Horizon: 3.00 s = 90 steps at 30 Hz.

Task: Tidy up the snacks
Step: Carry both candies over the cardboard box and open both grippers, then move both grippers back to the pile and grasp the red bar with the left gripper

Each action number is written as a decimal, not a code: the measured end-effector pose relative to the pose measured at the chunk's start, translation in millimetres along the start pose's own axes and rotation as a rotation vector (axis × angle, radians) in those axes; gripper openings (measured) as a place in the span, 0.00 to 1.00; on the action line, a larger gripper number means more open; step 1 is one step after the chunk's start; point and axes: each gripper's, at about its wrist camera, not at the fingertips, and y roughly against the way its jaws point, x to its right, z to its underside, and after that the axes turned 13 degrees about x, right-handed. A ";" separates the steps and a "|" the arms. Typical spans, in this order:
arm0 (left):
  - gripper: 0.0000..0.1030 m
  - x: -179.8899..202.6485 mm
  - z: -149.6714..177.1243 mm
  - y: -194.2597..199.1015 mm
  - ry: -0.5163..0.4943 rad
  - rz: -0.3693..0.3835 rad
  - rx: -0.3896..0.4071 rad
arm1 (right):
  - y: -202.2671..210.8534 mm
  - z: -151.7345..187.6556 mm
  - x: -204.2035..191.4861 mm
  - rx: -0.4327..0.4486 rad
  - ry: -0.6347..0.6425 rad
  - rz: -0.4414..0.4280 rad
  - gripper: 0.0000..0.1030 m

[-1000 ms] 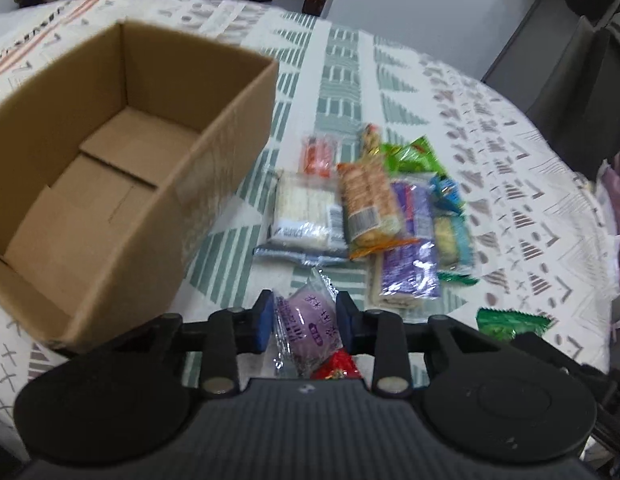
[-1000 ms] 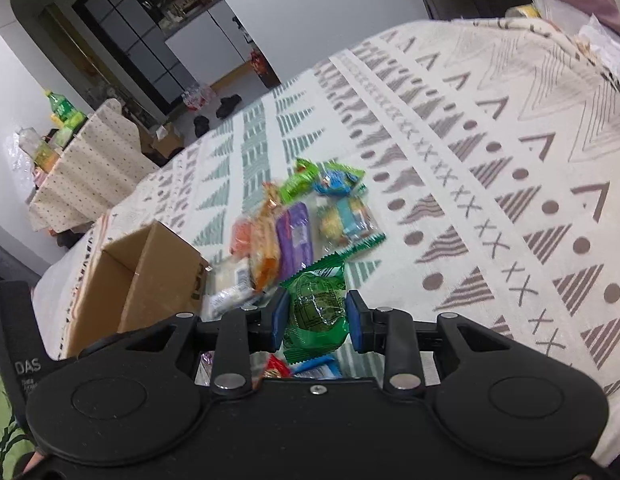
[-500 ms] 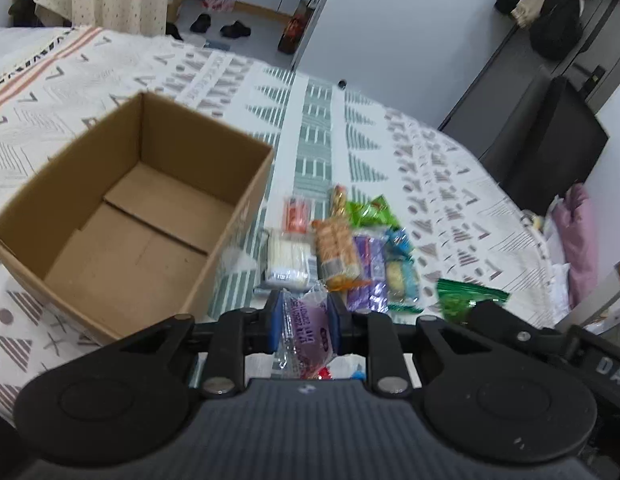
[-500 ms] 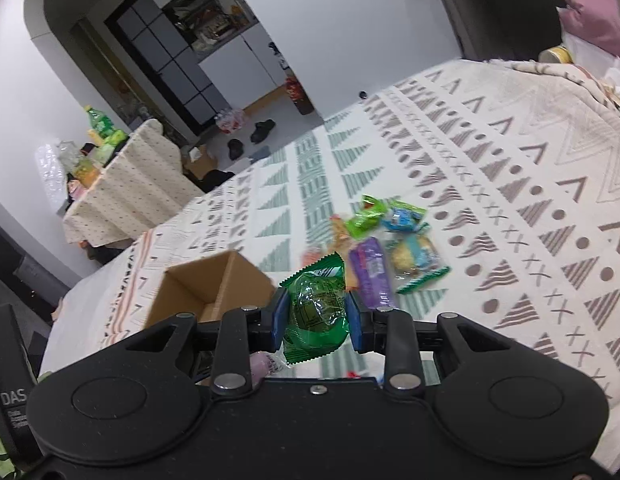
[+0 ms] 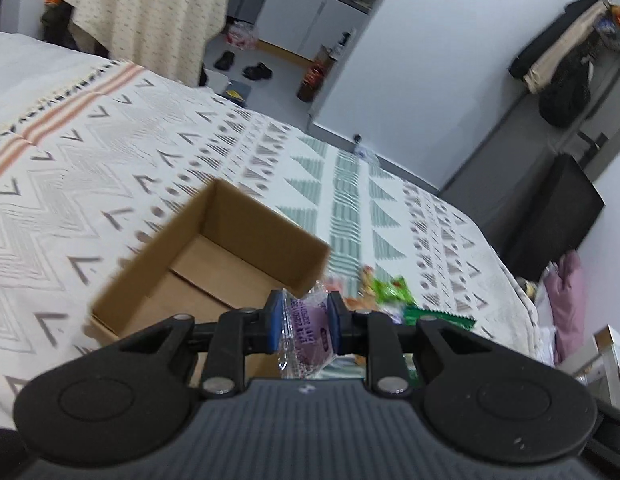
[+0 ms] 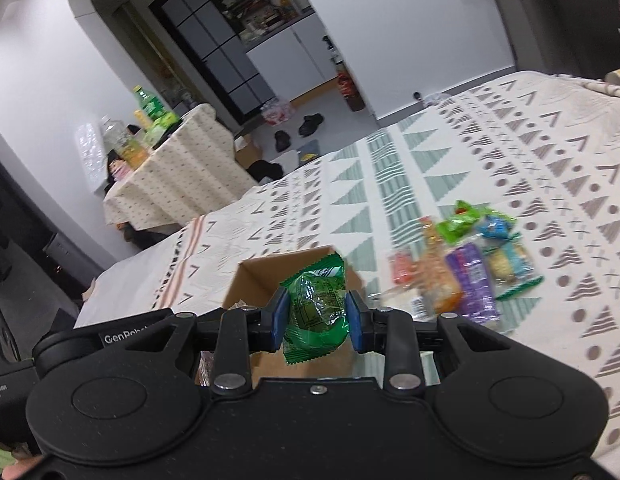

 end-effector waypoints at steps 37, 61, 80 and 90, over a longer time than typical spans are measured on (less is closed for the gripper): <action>1.00 -33.9 12.4 20.3 -0.048 -0.125 -0.040 | 30.3 12.0 21.1 -0.002 0.007 0.122 1.00; 1.00 51.9 82.2 34.9 -0.192 -0.052 -0.134 | 95.7 18.3 105.3 0.008 0.007 0.274 1.00; 0.98 76.2 135.7 8.2 -0.267 -0.131 -0.253 | 93.5 33.1 154.4 -0.044 -0.120 0.302 1.00; 0.90 74.6 152.2 -25.4 -0.237 -0.134 -0.268 | 64.3 43.6 176.5 -0.122 -0.293 0.254 0.83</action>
